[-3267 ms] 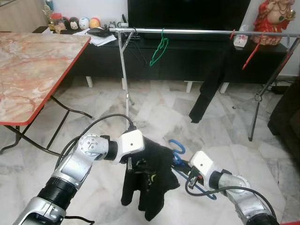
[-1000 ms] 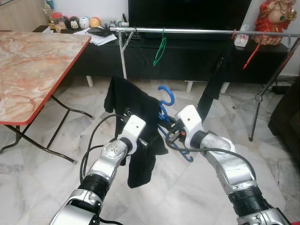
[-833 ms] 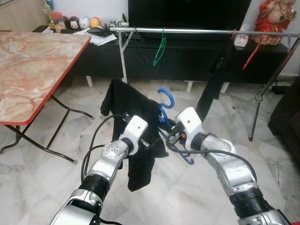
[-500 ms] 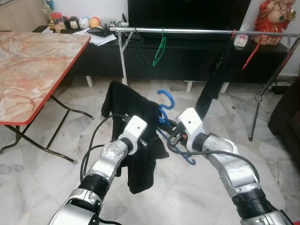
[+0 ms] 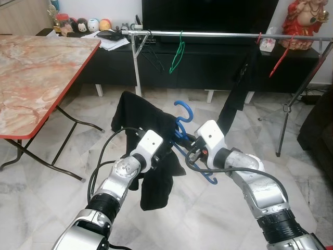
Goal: Hang hanger
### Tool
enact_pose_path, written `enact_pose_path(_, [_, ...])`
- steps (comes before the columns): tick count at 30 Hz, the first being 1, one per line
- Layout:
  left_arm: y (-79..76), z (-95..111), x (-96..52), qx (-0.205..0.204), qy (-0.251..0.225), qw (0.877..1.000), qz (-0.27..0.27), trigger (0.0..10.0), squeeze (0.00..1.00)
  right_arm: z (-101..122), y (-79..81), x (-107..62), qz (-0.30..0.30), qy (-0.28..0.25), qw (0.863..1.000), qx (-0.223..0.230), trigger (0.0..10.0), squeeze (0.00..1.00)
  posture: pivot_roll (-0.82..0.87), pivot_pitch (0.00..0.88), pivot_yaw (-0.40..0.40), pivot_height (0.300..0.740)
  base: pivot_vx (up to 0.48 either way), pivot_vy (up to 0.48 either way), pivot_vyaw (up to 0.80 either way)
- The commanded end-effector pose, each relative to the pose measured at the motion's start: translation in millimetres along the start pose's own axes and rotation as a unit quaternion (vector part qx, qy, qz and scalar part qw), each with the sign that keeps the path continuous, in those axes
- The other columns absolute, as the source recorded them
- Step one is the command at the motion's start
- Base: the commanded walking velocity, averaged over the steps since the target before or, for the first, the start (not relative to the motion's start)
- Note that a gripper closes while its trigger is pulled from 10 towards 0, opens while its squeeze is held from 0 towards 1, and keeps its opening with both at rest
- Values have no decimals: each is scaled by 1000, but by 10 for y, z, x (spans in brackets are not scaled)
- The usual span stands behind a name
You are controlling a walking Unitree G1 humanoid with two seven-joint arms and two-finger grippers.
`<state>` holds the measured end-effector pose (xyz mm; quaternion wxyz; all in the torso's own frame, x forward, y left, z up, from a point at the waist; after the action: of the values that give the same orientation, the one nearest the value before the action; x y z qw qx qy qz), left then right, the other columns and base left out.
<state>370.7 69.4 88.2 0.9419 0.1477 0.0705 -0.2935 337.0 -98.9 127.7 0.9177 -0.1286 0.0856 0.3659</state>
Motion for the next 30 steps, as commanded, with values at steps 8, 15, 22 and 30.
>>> enact_pose_path(8, [21,5,4,2,-2,1000,6,0,0,22,-44,-58,-2,-7,1000,-15,0,0,-82,0,-64,740,0,0,0])
enact_pose_path(15, [56,11,-9,5,-3,1000,9,0,0,-156,-183,-148,-23,30,999,-22,0,0,-82,0,-64,740,0,0,0])
enact_pose_path(22, [41,10,-16,5,-4,1000,7,0,0,-401,-186,-200,-25,64,998,-7,0,0,-76,0,-64,740,0,0,0])
enact_pose_path(30, [110,73,-31,6,-15,1000,24,0,0,-1127,-116,-448,-10,194,981,-9,0,0,-70,0,-66,740,0,0,0])
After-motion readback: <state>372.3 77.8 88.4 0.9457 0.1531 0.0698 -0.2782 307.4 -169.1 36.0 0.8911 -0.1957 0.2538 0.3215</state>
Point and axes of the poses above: a point about 5 cm out from each wrist's last joint towards the gripper, its own x axis pointing out of the wrist towards the gripper, its own z axis along the axis of the wrist's last joint, y = z × x, the point moved 3 cm from there along x, pointing out of the wrist towards the gripper, and after that the axes turned 2 degrees about -x, right-handed, at the moved point
